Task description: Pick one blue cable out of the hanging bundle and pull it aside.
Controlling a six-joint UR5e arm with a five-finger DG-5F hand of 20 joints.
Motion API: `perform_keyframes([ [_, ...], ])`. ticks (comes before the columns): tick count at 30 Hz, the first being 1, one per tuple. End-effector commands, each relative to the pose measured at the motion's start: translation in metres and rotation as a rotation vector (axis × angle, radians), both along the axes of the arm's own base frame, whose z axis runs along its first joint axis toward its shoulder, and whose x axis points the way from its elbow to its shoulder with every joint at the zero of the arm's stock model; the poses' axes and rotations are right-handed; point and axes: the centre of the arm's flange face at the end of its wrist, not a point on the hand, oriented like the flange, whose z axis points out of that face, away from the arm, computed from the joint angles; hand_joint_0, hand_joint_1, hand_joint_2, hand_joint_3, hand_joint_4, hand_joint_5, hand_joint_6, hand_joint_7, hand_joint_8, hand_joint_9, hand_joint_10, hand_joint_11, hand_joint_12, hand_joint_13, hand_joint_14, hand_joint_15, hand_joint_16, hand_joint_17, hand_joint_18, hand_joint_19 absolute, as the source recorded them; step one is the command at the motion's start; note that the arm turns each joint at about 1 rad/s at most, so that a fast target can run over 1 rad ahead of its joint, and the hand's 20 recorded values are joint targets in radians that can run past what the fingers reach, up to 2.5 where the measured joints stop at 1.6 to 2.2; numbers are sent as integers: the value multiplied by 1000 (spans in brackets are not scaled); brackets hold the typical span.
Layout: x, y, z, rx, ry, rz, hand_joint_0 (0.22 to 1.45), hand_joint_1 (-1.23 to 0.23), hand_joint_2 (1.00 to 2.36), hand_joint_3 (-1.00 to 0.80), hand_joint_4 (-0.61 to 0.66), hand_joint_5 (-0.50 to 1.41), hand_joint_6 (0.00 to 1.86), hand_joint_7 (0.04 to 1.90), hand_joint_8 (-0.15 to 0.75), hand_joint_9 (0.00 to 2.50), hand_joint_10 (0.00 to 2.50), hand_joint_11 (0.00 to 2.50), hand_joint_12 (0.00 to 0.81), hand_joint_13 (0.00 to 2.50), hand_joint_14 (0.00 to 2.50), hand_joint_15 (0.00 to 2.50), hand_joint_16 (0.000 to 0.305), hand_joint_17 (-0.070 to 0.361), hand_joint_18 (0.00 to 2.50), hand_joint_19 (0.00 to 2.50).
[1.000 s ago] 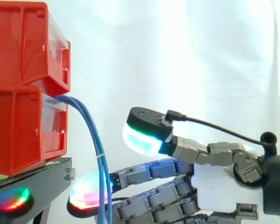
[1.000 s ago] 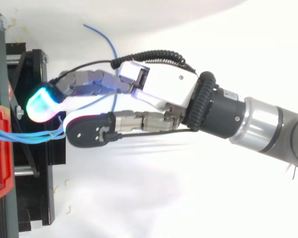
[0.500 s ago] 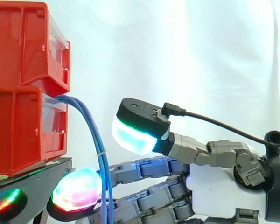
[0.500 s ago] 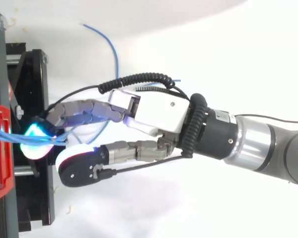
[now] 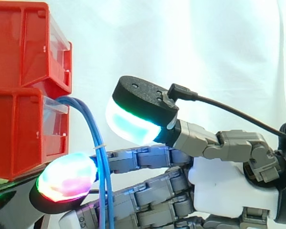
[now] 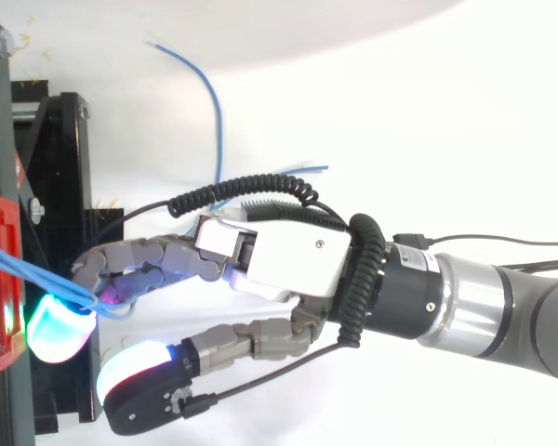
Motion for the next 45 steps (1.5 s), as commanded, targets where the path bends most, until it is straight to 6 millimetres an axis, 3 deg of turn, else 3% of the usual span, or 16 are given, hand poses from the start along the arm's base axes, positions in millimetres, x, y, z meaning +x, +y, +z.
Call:
perform_keyframes([
  [1, 0, 2, 0, -7, 3, 5, 515, -552, 1000, -488, 362, -88, 503, 943, 276, 710, 7, 175, 416, 359, 8, 195, 59, 132, 271, 401],
  [11, -2, -3, -3, 11, 16, 9, 519, -543, 1002, -471, 346, -93, 503, 918, 271, 727, 7, 179, 417, 369, 9, 202, 58, 131, 285, 409],
  [26, -12, -35, -14, 92, 107, -20, 513, -531, 1002, -470, 342, -98, 503, 908, 276, 722, 8, 182, 422, 385, 8, 208, 59, 133, 287, 423],
  [34, -3, -32, 6, 90, 102, 11, 516, -537, 1002, -471, 334, -90, 503, 961, 277, 727, 8, 192, 421, 402, 9, 215, 59, 132, 297, 423],
  [45, -7, -30, 21, 82, 144, 20, 550, -579, 1009, -381, 221, -66, 501, 1241, 269, 743, 9, 229, 412, 419, 10, 235, 56, 127, 301, 448],
])
